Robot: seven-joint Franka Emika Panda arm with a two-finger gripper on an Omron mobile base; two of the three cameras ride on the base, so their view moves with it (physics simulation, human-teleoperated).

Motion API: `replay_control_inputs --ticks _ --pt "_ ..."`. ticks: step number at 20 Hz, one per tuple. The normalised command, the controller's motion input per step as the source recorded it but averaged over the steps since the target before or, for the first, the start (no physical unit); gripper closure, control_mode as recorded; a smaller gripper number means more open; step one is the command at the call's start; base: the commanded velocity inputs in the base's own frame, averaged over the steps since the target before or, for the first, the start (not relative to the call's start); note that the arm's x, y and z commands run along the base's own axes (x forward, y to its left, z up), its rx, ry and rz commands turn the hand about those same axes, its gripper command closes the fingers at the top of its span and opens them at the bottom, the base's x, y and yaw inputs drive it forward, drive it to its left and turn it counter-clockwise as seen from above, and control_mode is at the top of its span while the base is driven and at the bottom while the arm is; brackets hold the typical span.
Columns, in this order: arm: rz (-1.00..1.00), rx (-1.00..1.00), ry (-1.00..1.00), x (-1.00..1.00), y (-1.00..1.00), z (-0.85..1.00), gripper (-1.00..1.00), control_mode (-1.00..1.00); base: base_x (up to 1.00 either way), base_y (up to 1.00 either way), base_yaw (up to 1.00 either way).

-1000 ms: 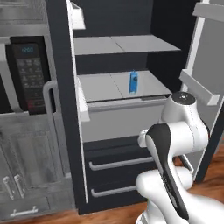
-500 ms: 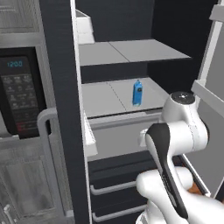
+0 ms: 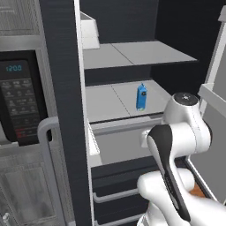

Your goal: Take a sugar cube from the saucer and place it inside the coffee. Then, grab milk from the fridge and place it next to the coffee on the counter to sweeten the coffee.

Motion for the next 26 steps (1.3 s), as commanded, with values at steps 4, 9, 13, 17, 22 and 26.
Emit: replay_control_inputs --ticks 4,9,13,17,22,26 --pt "0.01 0.0 -0.65 0.47 0.0 0.14 -1.0 -1.0 0.0 0.0 0.0" --pt "0.0 0.0 -0.71 0.11 0.0 0.22 -1.0 -1.0 0.0 0.0 0.0" --pt "0.0 0.01 -0.51 0.12 -0.19 0.19 -1.0 -1.0 0.0 0.0 0.0" --pt "0.0 0.0 -0.46 0.45 -0.15 0.0 -1.0 -1.0 0.0 0.0 0.0" --pt "0.0 0.0 -0.34 0.61 0.0 -0.34 -1.0 -1.0 0.0 0.0 0.0" --pt "0.0 0.02 -0.12 0.62 -0.22 -0.26 -1.0 -1.0 0.0 0.0 0.0"
